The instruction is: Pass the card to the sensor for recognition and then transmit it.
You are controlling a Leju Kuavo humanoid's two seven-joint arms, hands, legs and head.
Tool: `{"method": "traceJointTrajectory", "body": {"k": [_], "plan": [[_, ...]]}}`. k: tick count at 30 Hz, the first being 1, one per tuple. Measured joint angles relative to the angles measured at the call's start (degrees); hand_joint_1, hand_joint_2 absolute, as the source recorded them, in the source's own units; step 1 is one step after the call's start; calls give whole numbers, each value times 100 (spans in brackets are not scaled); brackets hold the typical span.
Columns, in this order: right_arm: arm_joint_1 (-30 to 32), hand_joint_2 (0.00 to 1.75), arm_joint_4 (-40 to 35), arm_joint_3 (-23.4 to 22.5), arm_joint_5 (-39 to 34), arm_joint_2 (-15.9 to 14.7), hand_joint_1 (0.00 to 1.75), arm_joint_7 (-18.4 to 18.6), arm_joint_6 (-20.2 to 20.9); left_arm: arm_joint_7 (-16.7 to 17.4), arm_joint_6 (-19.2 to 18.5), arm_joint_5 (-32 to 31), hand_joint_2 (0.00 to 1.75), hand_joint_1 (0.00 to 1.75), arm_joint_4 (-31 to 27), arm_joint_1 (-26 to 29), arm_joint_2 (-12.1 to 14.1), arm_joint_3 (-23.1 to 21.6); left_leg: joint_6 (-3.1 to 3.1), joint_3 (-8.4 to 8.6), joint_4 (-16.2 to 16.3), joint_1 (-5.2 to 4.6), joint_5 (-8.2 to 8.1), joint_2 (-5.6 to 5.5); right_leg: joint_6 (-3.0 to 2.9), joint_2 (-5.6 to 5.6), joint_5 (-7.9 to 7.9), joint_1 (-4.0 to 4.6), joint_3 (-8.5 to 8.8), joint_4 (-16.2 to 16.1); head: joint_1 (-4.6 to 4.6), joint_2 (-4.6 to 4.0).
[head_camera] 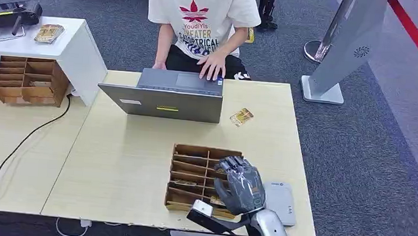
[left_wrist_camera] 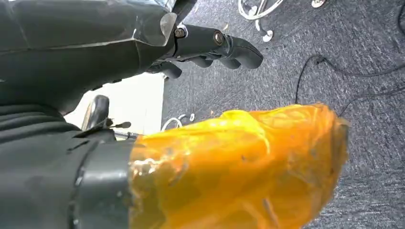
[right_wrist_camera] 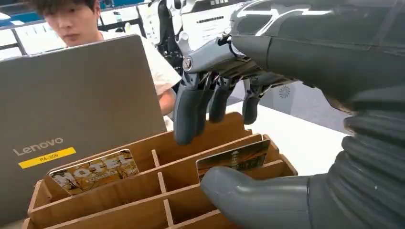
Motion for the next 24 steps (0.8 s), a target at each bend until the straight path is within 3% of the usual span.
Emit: {"method": "traceJointTrajectory", "body": {"k": [19, 21, 24], "plan": [[-148, 175, 208, -2, 35, 0, 84, 81, -52, 0, -2, -35, 0, 0, 0, 0, 0, 0, 0, 0, 0, 0, 0, 0, 0, 0, 0, 0, 0, 0, 0, 0], [-148, 175, 221, -2, 44, 0, 99, 101, -55, 0, -2, -35, 0, 0, 0, 0, 0, 0, 0, 0, 0, 0, 0, 0, 0, 0, 0, 0, 0, 0, 0, 0], [-148, 175, 228, -4, 61, 0, 164, 129, -52, 0, -5, -37, 0, 0, 0, 0, 0, 0, 0, 0, 0, 0, 0, 0, 0, 0, 0, 0, 0, 0, 0, 0]]}}
